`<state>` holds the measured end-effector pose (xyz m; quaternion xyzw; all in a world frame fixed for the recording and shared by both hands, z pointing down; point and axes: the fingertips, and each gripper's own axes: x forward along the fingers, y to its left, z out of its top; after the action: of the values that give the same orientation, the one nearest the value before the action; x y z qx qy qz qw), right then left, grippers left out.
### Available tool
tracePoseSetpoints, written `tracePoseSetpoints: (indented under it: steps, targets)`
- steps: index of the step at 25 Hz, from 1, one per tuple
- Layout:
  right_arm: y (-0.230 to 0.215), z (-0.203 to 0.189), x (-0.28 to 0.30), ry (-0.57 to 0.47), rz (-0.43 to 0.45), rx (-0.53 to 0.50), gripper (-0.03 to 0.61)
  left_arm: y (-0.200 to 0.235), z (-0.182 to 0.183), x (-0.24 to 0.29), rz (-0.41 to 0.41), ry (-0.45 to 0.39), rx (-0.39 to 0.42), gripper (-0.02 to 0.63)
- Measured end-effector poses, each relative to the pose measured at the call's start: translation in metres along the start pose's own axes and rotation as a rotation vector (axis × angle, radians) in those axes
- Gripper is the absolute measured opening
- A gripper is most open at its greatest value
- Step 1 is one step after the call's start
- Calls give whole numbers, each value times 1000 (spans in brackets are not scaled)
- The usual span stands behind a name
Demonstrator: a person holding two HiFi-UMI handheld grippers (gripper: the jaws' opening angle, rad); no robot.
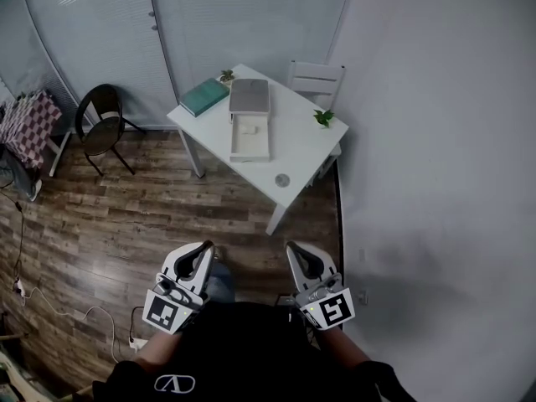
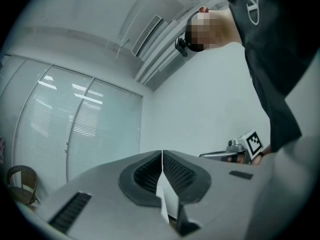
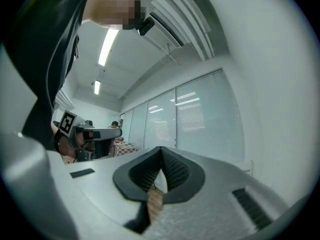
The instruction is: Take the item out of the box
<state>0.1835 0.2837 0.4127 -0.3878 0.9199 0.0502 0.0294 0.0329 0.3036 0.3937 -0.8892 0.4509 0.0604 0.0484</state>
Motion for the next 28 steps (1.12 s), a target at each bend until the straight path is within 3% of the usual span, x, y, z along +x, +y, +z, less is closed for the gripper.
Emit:
tracePoseSetpoints:
  steps: [7, 10, 13, 21, 28]
  targets:
    - [-44, -20, 83, 10, -26, -17, 8, 76, -27, 65, -37, -32, -10, 8]
    - [-68, -24, 135, 26, -59, -25, 8, 125, -19, 108, -67, -88, -22, 8]
    - [-92, -20, 190, 39, -87, -34, 8, 177, -30, 143, -108, -49, -43, 8]
    - [-153, -33, 312, 94, -155, -62, 8, 290, -45, 230, -193, -47, -78, 8]
    - [-194, -53, 371, 130, -169, -69, 8, 340, -69, 282, -213, -33, -121, 8]
